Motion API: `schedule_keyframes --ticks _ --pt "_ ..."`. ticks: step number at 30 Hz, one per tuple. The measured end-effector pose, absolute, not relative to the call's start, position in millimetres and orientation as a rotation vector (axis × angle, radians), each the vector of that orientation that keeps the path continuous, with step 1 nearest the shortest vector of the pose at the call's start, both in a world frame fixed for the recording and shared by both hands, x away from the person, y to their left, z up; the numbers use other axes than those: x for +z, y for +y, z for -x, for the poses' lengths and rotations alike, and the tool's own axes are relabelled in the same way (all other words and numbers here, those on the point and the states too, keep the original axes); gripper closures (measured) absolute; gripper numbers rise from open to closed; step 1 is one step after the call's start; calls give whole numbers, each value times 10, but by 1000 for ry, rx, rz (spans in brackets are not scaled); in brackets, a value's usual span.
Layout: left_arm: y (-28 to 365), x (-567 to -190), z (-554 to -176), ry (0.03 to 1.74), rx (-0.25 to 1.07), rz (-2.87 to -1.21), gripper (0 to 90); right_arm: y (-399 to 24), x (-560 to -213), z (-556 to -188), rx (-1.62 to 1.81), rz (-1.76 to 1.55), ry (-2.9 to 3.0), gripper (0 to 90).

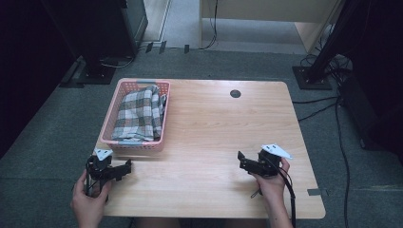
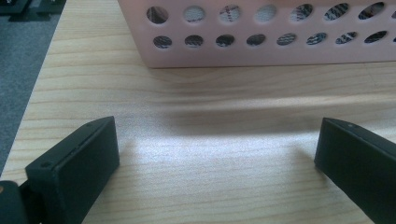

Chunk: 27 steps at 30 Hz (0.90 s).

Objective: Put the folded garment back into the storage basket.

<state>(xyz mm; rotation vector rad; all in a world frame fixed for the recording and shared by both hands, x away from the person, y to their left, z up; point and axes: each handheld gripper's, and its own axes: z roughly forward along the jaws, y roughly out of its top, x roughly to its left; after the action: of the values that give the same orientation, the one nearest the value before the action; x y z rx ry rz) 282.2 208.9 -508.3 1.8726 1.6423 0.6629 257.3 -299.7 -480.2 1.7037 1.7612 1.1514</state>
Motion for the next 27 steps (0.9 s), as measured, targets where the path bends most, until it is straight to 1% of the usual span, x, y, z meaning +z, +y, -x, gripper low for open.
schedule_keyframes --ticks 14,27 --pt "2090 -5083 -2822 1641 663 -1874 0 -3271 -4786 -2427 1133 -1718 1739 23" --pt "2090 -5083 -2822 1641 663 -1874 0 -3390 -4768 -2384 1117 -1726 1744 25"
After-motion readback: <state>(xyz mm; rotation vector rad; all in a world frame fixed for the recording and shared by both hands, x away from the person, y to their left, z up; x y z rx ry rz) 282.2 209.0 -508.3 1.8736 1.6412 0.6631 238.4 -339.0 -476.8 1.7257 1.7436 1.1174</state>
